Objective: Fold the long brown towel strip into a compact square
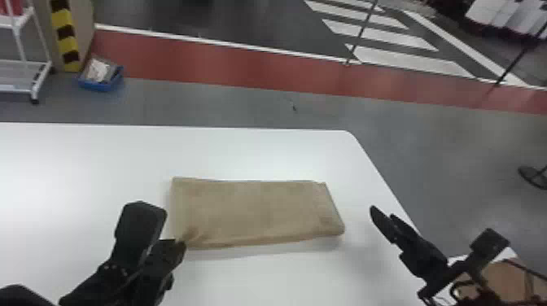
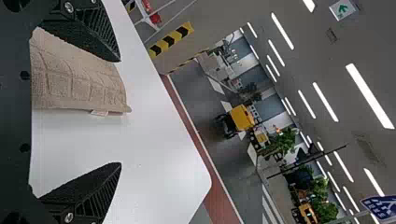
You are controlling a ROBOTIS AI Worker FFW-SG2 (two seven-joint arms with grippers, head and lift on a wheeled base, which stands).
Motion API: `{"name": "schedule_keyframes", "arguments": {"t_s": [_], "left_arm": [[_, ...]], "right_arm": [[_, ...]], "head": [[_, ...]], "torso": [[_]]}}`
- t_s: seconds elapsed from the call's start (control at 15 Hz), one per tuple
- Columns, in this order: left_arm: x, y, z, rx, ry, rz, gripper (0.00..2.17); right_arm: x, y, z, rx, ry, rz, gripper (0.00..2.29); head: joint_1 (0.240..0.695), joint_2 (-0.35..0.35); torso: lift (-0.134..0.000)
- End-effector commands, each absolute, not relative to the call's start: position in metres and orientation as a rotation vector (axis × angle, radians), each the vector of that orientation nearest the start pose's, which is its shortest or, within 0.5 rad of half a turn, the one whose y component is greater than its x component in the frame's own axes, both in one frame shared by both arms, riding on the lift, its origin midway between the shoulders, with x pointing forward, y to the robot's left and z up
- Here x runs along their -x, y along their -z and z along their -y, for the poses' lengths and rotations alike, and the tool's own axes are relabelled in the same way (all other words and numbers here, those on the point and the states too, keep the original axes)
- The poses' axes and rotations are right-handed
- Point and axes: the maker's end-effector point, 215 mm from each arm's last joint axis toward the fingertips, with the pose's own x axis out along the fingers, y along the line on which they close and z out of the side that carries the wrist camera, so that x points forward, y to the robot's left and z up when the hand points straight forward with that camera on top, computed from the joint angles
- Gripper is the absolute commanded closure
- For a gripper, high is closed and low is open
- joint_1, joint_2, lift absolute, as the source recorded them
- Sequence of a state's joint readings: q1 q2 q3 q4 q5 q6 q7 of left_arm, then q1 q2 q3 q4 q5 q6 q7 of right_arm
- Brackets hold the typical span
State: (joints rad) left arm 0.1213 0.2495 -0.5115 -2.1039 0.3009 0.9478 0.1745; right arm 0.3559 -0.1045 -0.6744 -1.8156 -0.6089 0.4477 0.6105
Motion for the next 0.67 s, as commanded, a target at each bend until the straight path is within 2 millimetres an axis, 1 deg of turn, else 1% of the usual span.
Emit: {"name": "schedule_keyframes", "arguments": {"t_s": [0.0,0.27,0.4,0.53,0.6], "left_arm": [[-0.414,0.436,-0.027,-0.134,0.471,-0.647,1.63],[-0.41,0.426,-0.068,-0.112,0.42,-0.649,1.63],[-0.408,0.422,-0.09,-0.11,0.389,-0.646,1.63],[-0.402,0.424,-0.098,-0.09,0.387,-0.658,1.63],[-0.397,0.43,-0.105,-0.089,0.376,-0.672,1.59]], "right_arm": [[-0.413,0.388,0.449,-0.494,-0.077,-0.175,0.09],[-0.417,0.392,0.439,-0.497,-0.089,-0.182,0.09],[-0.42,0.395,0.43,-0.5,-0.098,-0.19,0.09],[-0.424,0.398,0.421,-0.501,-0.106,-0.2,0.09],[-0.426,0.4,0.416,-0.502,-0.11,-0.205,0.09]], "head": [[0.695,-0.35],[0.695,-0.35],[0.695,-0.35],[0.695,-0.35],[0.695,-0.35]], "torso": [[-0.124],[-0.124],[-0.124],[-0.124],[-0.124]]}}
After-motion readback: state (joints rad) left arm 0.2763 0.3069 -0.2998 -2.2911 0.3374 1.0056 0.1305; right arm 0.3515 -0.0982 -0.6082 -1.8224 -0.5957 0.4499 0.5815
